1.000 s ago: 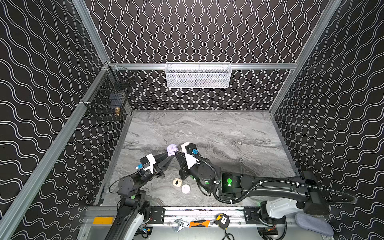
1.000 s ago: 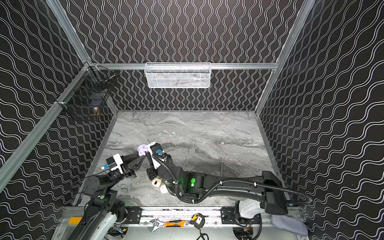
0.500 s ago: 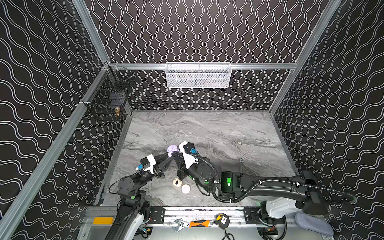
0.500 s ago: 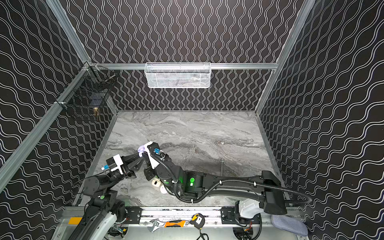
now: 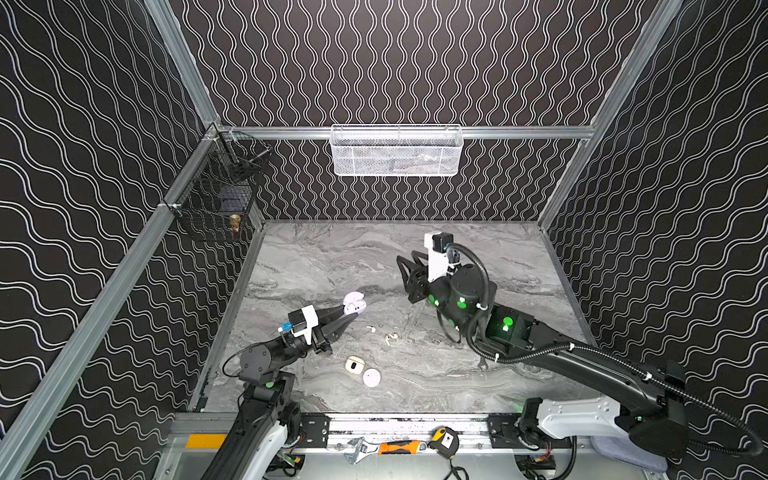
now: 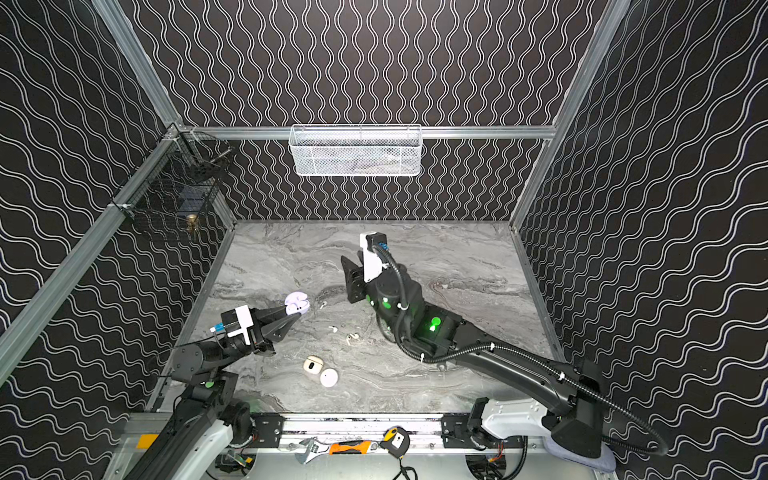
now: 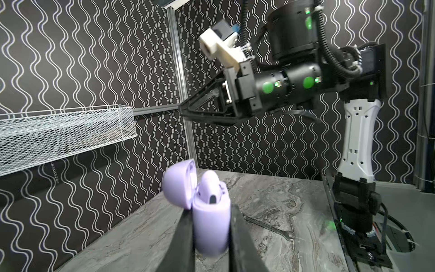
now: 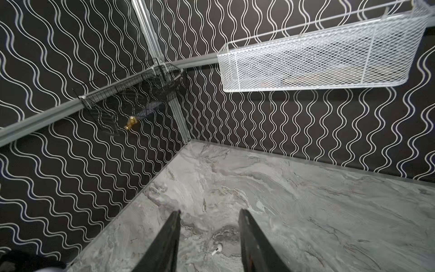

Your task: Insert the wireless bluetooth earbuds into the charging case

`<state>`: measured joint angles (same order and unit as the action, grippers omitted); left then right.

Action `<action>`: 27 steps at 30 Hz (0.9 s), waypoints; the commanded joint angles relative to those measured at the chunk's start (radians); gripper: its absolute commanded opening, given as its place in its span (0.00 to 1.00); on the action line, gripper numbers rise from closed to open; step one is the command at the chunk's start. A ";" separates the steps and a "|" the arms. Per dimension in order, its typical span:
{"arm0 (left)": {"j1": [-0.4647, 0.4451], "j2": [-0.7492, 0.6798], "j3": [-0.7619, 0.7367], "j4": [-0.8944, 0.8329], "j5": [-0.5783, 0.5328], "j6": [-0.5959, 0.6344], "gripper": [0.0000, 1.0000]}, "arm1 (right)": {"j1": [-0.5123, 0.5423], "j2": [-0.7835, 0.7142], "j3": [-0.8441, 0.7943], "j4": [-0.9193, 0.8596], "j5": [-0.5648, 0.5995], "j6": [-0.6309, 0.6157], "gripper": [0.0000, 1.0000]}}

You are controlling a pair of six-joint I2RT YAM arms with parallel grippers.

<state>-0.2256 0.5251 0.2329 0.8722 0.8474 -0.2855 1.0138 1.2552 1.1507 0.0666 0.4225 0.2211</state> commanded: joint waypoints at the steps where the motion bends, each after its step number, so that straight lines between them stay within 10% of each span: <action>1: -0.003 0.036 0.015 0.103 0.051 -0.051 0.00 | -0.061 0.031 0.007 -0.079 -0.199 0.056 0.48; 6: -0.013 0.088 0.030 0.145 0.063 -0.096 0.00 | -0.076 0.091 0.008 -0.045 -0.431 0.029 0.58; 27: -0.129 0.081 0.091 -0.131 -0.018 0.059 0.00 | -0.078 0.120 -0.072 0.292 -0.780 0.080 0.53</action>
<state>-0.3508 0.5999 0.3122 0.7551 0.8375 -0.2554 0.9348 1.3800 1.0893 0.2634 -0.2707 0.2806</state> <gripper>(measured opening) 0.187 0.532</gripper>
